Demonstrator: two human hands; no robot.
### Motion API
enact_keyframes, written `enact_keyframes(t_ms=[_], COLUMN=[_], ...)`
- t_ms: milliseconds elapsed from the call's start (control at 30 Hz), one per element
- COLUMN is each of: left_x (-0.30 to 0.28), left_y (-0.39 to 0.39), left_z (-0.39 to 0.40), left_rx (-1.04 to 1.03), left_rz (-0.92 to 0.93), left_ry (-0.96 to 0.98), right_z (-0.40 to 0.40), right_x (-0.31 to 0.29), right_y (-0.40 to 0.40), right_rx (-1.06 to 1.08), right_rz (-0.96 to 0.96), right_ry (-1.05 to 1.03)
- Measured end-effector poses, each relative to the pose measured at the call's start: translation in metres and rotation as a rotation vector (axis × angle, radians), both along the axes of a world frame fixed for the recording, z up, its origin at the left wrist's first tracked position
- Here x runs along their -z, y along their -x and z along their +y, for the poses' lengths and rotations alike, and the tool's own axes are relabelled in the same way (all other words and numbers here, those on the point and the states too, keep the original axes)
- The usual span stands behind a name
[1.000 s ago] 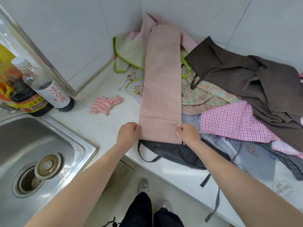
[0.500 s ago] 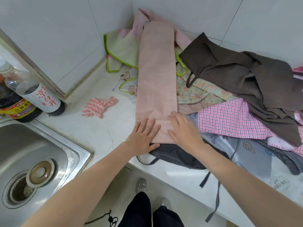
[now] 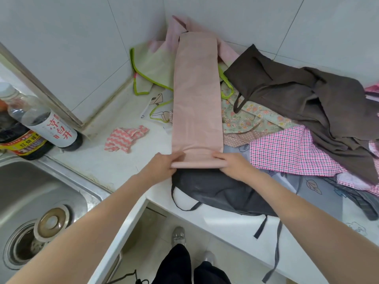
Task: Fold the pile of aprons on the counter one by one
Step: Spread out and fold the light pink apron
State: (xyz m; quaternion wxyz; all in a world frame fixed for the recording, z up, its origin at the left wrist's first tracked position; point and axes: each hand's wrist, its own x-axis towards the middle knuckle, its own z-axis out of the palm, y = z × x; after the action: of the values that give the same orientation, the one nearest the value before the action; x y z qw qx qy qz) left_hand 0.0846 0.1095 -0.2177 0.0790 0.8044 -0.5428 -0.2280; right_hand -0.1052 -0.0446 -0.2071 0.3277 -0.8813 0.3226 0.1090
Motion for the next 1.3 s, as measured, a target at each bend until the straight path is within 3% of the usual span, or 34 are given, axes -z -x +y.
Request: enact_keyframes(t_ms=[67,133,333,533,567,667,767,833,967,1067,1200,1300], left_x=[-0.005,-0.009,-0.007,0.0,0.001,0.013,0.014,0.013,0.004,0.005,0.013,0.012], left_y=[-0.012,-0.018,-0.023,-0.019,-0.019,-0.019,-0.018,-0.022,-0.035,-0.052,-0.063,-0.067], left_z=[-0.004,-0.011,-0.031,-0.038,-0.036,-0.032,-0.038,-0.047,-0.055,-0.053,-0.053,-0.053], left_rx=[-0.15,-0.273,-0.431,-0.554,-0.525,-0.136,0.177,0.311,0.433,0.448,0.244,0.093], left_rz=[0.206,0.294,0.236,0.183,0.075,-0.533,-0.581,-0.584,-0.537,-0.364,0.121,0.336], left_ry=[0.116,0.122,0.11,0.122,0.163,0.217,0.139,-0.056,-0.227,-0.19,-0.011,0.077], right_z=[-0.009,-0.014,-0.015,-0.012,-0.011,-0.014,-0.014,-0.006,0.002,-0.008,-0.02,-0.027], right_x=[-0.008,-0.012,-0.001,0.0,-0.001,0.001,0.006,0.005,0.009,0.012,0.006,0.003], right_y=[-0.005,-0.011,-0.036,-0.058,-0.059,-0.061,-0.062,-0.06,-0.041,-0.031,-0.035,-0.037], right_rx=[0.159,0.22,0.45,0.491,0.498,0.505,0.517,0.463,-0.049,-0.198,-0.227,-0.249], right_rz=[-0.076,-0.079,-0.018,0.194,0.203,0.205,0.153,0.135,0.154,0.242,0.299,0.299], right_ry=[-0.136,-0.162,-0.13,0.004,0.023,0.042,0.082,0.174,0.564,0.507,0.381,0.344])
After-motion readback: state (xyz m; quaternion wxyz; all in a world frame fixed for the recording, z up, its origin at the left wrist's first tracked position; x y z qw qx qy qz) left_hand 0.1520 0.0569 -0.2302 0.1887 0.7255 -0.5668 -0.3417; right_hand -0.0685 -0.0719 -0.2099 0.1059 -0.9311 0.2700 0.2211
